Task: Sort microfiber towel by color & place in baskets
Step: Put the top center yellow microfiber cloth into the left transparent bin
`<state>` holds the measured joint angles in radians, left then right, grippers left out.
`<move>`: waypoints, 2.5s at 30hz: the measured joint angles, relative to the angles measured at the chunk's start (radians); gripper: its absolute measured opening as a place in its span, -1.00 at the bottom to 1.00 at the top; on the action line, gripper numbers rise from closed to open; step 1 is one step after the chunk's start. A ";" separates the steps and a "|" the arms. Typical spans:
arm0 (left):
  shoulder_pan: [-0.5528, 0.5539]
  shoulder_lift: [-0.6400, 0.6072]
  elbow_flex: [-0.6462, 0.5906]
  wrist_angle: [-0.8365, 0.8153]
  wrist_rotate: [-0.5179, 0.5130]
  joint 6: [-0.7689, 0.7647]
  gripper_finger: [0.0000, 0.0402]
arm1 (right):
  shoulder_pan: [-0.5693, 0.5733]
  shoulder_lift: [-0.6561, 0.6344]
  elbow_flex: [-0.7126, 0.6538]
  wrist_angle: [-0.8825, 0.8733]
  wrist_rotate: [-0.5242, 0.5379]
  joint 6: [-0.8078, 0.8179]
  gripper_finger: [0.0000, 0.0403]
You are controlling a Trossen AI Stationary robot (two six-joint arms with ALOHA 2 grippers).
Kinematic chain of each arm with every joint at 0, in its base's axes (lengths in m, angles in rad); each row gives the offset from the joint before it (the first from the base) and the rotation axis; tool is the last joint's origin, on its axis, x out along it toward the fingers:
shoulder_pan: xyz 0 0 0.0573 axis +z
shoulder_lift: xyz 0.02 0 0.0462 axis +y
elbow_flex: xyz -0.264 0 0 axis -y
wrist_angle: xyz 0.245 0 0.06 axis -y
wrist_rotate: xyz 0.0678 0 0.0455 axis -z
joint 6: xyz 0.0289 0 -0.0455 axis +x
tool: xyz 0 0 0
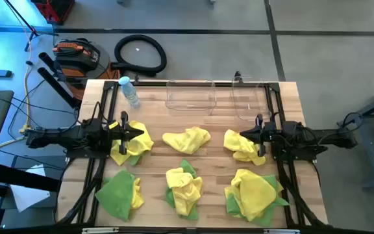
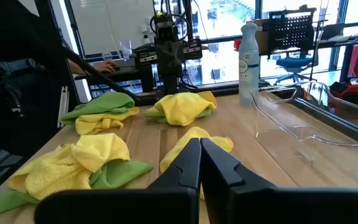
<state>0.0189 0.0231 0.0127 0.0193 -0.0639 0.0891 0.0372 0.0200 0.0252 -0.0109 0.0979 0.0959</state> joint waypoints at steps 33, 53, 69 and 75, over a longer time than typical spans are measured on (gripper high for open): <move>0.100 0.003 0.000 0.040 -0.018 0.000 -1.00 | 0.000 0.006 0.000 0.000 0.000 0.000 -1.00; 0.100 0.003 0.000 0.030 -0.019 0.000 -1.00 | 0.000 0.006 0.000 0.000 0.000 0.000 -1.00; 0.098 0.027 0.024 0.301 -0.060 -0.290 -1.00 | 0.000 0.007 0.000 0.000 0.000 0.000 -1.00; 0.099 0.133 0.207 0.263 -0.156 -0.217 -1.00 | 0.000 0.007 0.000 0.000 0.000 0.000 -1.00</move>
<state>0.1177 0.1561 0.2196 0.2824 -0.2203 -0.1283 0.0372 0.0269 0.0254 -0.0109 0.0978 0.0959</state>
